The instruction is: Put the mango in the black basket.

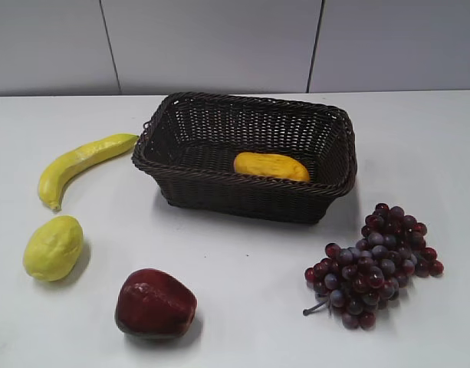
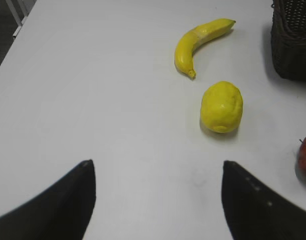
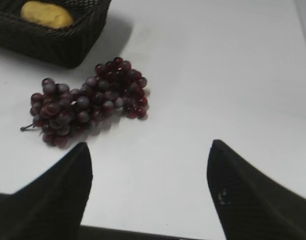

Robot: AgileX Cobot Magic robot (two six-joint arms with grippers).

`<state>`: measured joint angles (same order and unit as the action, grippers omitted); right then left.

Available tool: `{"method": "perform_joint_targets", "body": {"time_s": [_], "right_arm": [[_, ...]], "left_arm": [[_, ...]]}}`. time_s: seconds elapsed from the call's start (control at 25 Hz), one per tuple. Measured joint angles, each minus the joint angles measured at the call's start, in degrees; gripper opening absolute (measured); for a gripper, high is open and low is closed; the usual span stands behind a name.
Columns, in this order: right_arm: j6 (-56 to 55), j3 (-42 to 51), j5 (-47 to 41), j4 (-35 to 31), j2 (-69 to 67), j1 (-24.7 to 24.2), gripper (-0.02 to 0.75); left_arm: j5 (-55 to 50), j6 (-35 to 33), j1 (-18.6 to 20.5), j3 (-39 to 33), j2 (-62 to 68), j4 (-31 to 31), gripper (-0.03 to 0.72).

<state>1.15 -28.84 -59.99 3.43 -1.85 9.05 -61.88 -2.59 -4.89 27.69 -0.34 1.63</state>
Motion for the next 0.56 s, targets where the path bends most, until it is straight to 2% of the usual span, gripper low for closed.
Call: {"method": "perform_joint_targets", "body": {"time_s": [0.08,0.16,0.56], "right_arm": [[0.0,0.0,0.0,0.0,1.7,-3.3,0.554],[0.0,0.0,0.0,0.0,2.1,-4.4,0.554],[0.0,0.0,0.0,0.0,2.1,-4.6,0.552]], "left_arm": [[0.0,0.0,0.0,0.0,0.0,0.0,0.589],[0.0,0.0,0.0,0.0,0.0,0.0,0.589],[0.0,0.0,0.0,0.0,0.0,0.0,0.589]]}}
